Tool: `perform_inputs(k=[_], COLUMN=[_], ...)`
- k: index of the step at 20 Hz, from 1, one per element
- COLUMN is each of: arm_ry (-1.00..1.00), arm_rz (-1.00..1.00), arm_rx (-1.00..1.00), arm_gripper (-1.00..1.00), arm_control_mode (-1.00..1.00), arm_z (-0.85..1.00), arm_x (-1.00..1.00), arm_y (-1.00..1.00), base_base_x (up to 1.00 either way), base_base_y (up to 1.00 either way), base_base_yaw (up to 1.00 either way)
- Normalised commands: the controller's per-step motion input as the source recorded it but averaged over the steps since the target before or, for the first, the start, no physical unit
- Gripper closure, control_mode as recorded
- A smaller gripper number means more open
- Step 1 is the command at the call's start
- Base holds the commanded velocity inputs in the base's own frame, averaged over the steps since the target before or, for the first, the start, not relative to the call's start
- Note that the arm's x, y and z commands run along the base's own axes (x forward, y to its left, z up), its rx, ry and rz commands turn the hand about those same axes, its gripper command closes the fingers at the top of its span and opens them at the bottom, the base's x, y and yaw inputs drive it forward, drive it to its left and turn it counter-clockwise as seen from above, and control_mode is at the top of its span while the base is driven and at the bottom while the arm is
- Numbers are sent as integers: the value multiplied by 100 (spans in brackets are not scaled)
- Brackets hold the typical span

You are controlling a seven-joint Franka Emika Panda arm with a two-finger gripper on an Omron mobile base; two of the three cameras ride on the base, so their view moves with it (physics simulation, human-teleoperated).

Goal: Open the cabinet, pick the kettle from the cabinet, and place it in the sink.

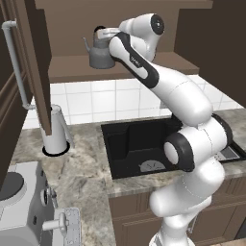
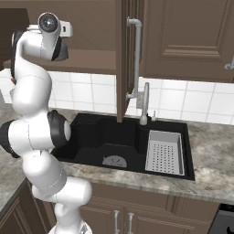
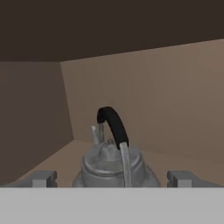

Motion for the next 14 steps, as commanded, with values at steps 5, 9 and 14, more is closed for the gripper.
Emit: perform_inputs(k=[5,9,14], arm_ry=[0,0,0], arm_rz=[1,0,0], arm_rx=[-1,0,0], arm_gripper=[-100,-100,-100], arm_control_mode=[-100,-100,-100], arm_z=[0,0,0], arm_x=[22,19,21], arm_y=[0,8,10], base_base_x=[0,0,0], base_base_y=[0,0,0], base_base_yaw=[0,0,0])
